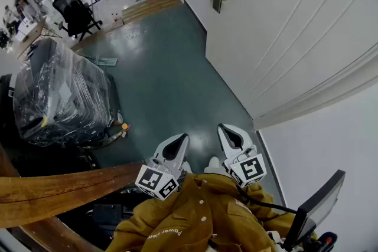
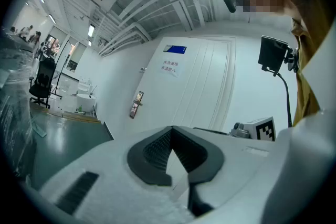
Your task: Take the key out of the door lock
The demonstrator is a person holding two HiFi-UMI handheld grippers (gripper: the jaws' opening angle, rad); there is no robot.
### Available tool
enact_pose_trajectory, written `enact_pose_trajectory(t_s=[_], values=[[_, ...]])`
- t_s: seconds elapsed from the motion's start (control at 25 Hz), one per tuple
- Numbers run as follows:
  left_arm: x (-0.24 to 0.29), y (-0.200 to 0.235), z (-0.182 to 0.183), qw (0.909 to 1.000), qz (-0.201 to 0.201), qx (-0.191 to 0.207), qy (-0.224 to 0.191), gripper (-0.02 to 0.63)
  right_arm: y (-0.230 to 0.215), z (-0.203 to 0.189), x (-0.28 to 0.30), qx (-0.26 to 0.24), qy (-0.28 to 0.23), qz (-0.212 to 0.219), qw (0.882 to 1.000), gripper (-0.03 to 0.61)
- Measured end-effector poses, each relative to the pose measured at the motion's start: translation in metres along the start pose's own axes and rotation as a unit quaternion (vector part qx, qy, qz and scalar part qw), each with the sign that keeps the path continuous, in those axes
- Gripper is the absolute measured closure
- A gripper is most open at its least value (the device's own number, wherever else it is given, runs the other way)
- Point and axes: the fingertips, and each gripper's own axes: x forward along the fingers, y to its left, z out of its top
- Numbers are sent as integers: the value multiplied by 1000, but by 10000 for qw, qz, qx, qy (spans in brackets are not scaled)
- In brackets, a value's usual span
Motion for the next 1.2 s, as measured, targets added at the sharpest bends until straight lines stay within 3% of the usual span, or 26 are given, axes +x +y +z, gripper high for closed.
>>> enact_pose_trajectory(t_s=[0.4, 0.6, 0.8, 1.04, 1.2], values=[[17, -12, -6, 10000, -46, 13, 74, 617, -22, -6, -14, 4, 119, -190, 9997, 575], [31, -20, -8, 9999, -27, -18, 121, 617, -38, -2, -23, 325, -7, -113, 9994, 574], [48, -21, -9, 9999, 127, -80, 60, 617, -66, -10, -31, 163, 54, -221, 9996, 544], [77, 4, -5, 9994, 234, -216, 118, 617, -98, -13, 1, 247, 166, -337, 9990, 531], [114, 52, 13, 9994, 242, -235, 69, 617, -124, -10, 55, 197, 228, -345, 9990, 531]])
